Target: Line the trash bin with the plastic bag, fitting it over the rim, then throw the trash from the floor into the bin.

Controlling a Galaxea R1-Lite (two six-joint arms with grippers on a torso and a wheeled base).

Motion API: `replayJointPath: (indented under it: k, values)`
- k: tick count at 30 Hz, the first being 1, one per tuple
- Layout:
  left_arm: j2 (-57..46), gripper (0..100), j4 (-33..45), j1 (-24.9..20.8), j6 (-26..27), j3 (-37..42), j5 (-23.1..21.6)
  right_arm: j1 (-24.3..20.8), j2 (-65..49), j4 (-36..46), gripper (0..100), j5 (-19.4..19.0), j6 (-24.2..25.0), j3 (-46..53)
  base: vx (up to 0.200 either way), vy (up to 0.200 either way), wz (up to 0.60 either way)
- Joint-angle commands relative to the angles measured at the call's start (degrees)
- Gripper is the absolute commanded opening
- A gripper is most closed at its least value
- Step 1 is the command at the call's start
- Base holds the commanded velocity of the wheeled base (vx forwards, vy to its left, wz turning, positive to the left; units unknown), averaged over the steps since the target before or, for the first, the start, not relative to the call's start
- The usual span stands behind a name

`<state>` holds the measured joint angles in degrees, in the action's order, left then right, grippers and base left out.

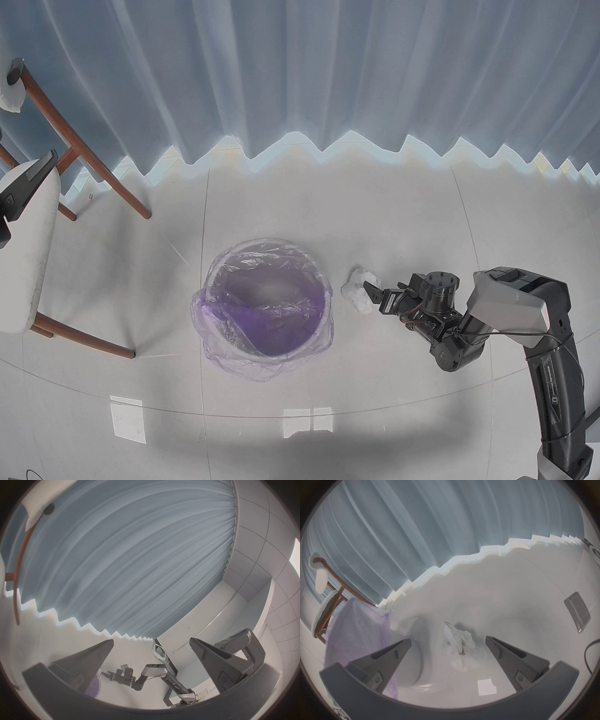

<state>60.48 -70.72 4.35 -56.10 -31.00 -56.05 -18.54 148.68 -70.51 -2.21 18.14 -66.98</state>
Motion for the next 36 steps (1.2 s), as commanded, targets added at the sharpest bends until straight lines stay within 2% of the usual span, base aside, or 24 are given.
replayJointPath:
  k: [1,4,11,16,17,23,28,33,34,36]
  values:
    - [-0.7,100,0.1,-0.5,-0.3,-0.2,0.0,-0.4,4.8,1.0,100,0.0,-1.7,-3.2,0.000,0.000,0.00]
    - [-1.0,100,0.1,-0.7,-0.3,0.2,-0.1,-0.4,7.5,1.3,100,0.0,-3.5,-6.9,0.000,0.000,0.00]
    - [-1.1,100,0.1,-2.3,-0.3,0.3,0.0,-0.4,12.0,3.0,100,0.0,-4.1,-14.9,0.000,0.000,0.00]
    - [-1.1,100,0.1,-2.4,-0.3,0.4,-0.1,-0.4,11.6,7.5,100,0.0,-4.1,-15.6,0.000,0.000,0.00]
    - [-1.1,100,0.1,-2.4,-0.3,0.4,-0.1,-0.4,11.6,8.4,0,-0.2,-4.1,-15.8,0.000,0.000,0.00]
    - [-1.2,100,0.1,-2.4,-0.3,0.4,-0.1,-0.4,11.6,9.9,0,-0.3,-3.5,-16.5,0.000,0.000,0.00]
    - [-1.2,100,0.1,-2.4,-0.3,0.4,-0.1,0.0,9.5,6.2,0,-0.3,-1.5,-14.0,0.000,0.000,0.00]
    - [-1.3,100,0.1,-2.4,-0.2,0.3,0.0,-0.2,-1.5,0.5,0,-0.3,5.2,-0.6,0.000,0.000,0.00]
    - [-1.3,100,0.1,-2.4,-0.2,0.3,0.0,-0.2,-1.8,0.4,0,-0.3,5.3,-0.3,0.000,0.000,0.00]
    - [-1.3,100,0.0,-2.4,-0.1,0.3,0.0,-0.2,-7.6,-2.0,0,-0.3,7.1,6.4,0.000,0.000,0.00]
